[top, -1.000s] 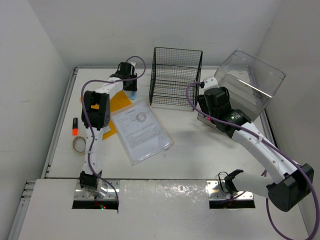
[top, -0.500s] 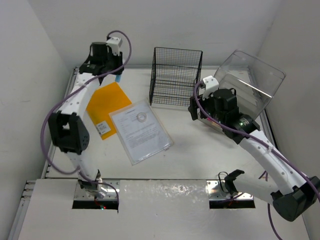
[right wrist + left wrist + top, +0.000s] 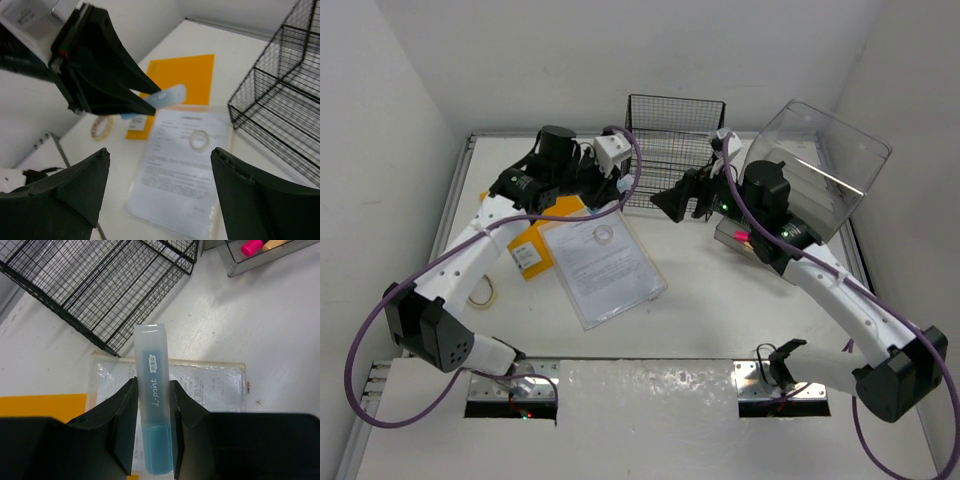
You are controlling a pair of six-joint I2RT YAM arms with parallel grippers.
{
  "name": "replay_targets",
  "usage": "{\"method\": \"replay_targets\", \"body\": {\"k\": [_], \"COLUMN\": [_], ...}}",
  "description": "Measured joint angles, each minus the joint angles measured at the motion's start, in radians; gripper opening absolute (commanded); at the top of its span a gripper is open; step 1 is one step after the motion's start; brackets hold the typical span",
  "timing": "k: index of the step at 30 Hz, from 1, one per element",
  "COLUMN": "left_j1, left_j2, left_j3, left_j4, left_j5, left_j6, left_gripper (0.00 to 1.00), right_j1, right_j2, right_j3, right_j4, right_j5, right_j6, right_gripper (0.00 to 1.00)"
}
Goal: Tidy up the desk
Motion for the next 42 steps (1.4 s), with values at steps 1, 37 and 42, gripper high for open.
{"method": "replay_targets", "body": {"k": [1, 37, 42], "left_j1": [-0.003, -0.046, -0.053], "left_j2": [-0.002, -0.050, -0.050], "left_j3": [-0.003, -0.053, -0.057], "left_j4": [-0.006, 0.033, 0.051], "left_j5": [0.005, 0.044, 0.020], "left_j6": [0.004, -0.002, -0.004], "left_gripper": [0.00, 0.00, 0.00], "right_j1": [0.000, 0.008, 0.016], "right_j2": [0.019, 0.391, 0.400], "right_j3": [0.001, 0.044, 0.044], "right_j4": [0.029, 0.379, 0.415], "right_j5": [-0.018, -0.071, -0.094], "right_j6": [0.027, 0.403, 0.433], "right_gripper": [0.77, 0.44, 0.34]}}
